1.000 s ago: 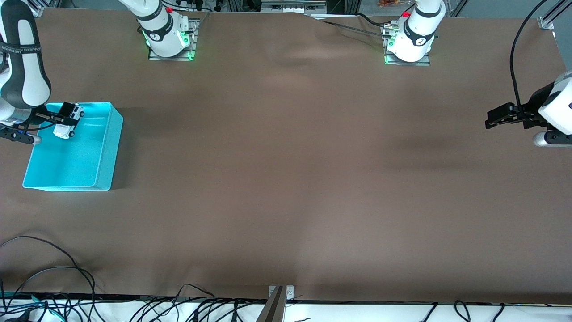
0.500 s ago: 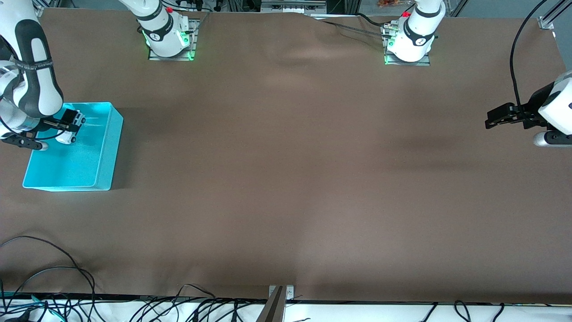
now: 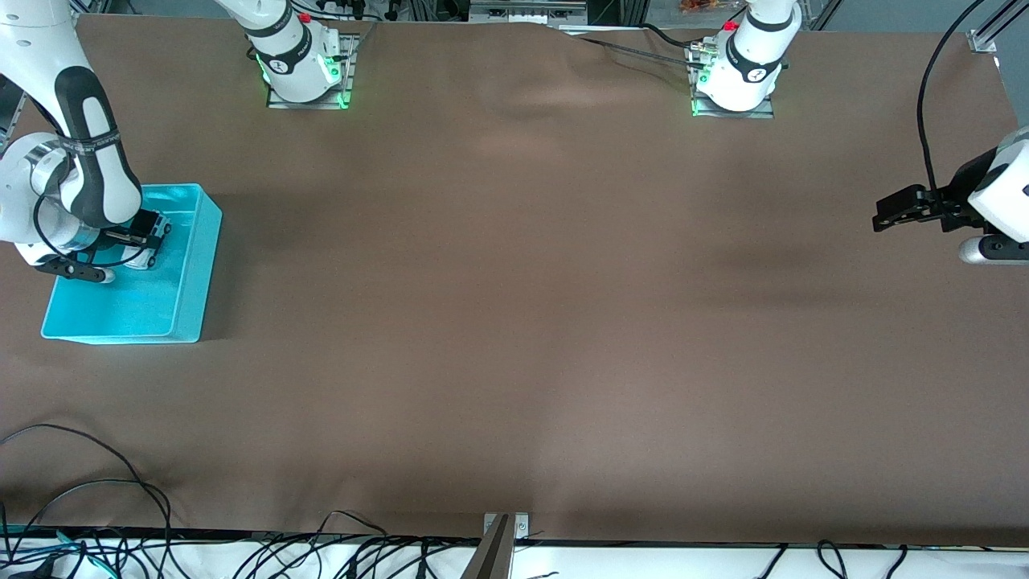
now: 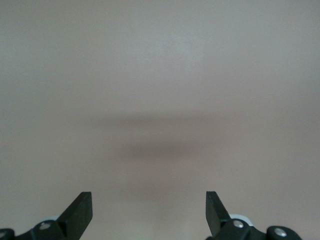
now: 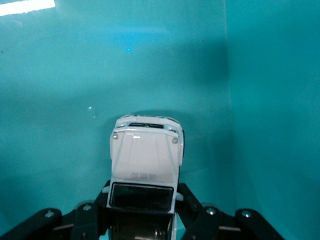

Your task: Wind and store white jeep toy

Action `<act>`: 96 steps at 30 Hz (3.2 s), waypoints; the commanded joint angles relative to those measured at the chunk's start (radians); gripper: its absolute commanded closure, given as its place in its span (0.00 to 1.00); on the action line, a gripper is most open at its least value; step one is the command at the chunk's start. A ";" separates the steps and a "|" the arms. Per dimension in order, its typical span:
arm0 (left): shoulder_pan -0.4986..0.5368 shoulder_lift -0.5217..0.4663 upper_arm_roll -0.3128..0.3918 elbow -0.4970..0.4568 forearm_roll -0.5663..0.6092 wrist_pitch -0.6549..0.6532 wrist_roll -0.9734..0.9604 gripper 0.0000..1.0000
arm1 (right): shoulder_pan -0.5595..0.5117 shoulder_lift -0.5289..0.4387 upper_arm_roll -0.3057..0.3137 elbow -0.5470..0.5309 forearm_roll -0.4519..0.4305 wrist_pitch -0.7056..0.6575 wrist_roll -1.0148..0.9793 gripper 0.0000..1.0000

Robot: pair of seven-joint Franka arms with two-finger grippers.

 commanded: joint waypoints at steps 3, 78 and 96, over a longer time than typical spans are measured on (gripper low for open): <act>0.008 -0.027 -0.002 -0.031 -0.028 -0.004 0.011 0.00 | -0.017 -0.007 0.016 0.001 0.006 -0.008 -0.019 0.10; 0.012 -0.030 0.000 -0.028 -0.050 0.031 0.015 0.00 | -0.153 -0.518 0.531 0.455 0.082 -0.869 0.330 0.00; 0.012 -0.041 0.002 -0.019 -0.050 0.031 0.013 0.00 | -0.127 -0.461 0.611 0.449 -0.060 -0.769 0.383 0.00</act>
